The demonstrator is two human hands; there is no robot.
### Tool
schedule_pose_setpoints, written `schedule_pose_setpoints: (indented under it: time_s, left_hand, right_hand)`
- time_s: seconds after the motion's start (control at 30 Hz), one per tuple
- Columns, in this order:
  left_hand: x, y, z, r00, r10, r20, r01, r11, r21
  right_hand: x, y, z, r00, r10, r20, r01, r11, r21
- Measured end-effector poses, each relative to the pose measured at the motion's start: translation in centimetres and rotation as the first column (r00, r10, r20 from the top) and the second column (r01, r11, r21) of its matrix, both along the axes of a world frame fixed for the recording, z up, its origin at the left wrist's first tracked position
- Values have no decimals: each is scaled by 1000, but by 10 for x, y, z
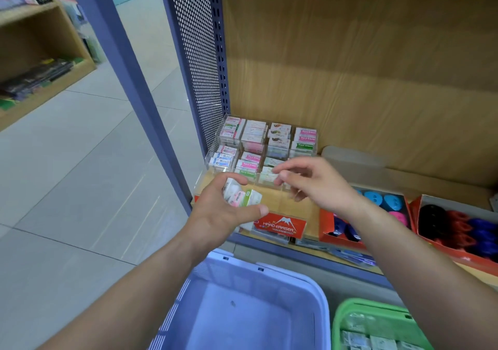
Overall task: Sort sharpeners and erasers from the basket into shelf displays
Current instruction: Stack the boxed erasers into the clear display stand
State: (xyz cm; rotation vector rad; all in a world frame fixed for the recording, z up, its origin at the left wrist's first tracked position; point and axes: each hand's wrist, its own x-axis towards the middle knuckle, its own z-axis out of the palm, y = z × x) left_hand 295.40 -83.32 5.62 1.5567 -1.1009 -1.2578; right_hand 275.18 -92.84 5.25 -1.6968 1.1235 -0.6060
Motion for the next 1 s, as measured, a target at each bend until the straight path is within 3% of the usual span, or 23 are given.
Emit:
schedule_pose_setpoints:
  time_s: [0.1,0.3,0.5,0.73,0.87,1.0]
  left_hand:
    - [-4,7,11,1000,-26,-5,26,999,-34]
    - [-12,24,27,997,-74,-9,73,993,-92]
    - [-11,32,35,999,8,-33,-13,989,-150]
    - [-14,34,36,1000,27,-2,-27,988,-151]
    - [-14,33,29,1000,17,19,-14,990,-137]
    - [-5,29,16,999,-9,54,13,997,-75]
  right_hand:
    - [9,33,27,983,144,116,-158,980,124]
    - [5,51,36,975,151,162,-181,964,193]
    - [-11,61,44,927,-16,375,-88,962,258]
    - [-16,69,45,886,-99,453,-78,931,357]
    - [-13,69,37,891,-126,437,-43,933,357]
    - [-16,67,14,977,-67,201,21,975,220]
